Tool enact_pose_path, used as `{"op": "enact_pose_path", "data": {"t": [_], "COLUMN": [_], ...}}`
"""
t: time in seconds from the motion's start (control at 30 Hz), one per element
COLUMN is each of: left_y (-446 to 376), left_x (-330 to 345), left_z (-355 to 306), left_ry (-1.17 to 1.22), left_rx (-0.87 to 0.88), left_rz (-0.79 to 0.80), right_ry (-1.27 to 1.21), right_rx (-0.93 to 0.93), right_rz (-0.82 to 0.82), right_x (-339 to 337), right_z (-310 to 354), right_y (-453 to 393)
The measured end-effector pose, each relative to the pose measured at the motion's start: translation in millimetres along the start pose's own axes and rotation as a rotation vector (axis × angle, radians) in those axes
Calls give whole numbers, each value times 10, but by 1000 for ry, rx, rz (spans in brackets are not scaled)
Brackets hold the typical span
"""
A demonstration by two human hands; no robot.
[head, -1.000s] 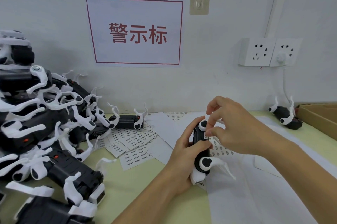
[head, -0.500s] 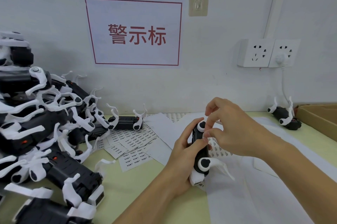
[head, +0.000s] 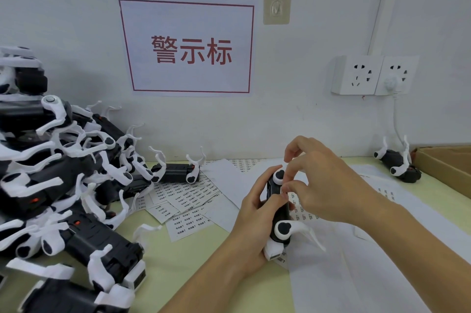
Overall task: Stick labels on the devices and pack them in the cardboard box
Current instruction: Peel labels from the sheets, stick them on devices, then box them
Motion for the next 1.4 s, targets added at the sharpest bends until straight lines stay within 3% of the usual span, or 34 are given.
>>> {"op": "enact_pose_path", "data": {"t": [1.4], "left_y": [-16], "left_x": [-19], "left_z": [-9], "left_ry": [-8], "left_rx": [30], "left_rz": [-17], "right_ry": [346], "right_rx": [-46], "right_rz": [-137], "right_x": [-3], "right_z": [130], "right_y": [22]}}
Point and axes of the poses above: each hand's wrist, its own y-axis away from the middle knuckle, its own x-axis out of the palm, z = x × y, the point moved 10 cm from there along -y, towards the middle knuckle, and after that the axes turned 7 degrees about -y, right-handed, at the moved point
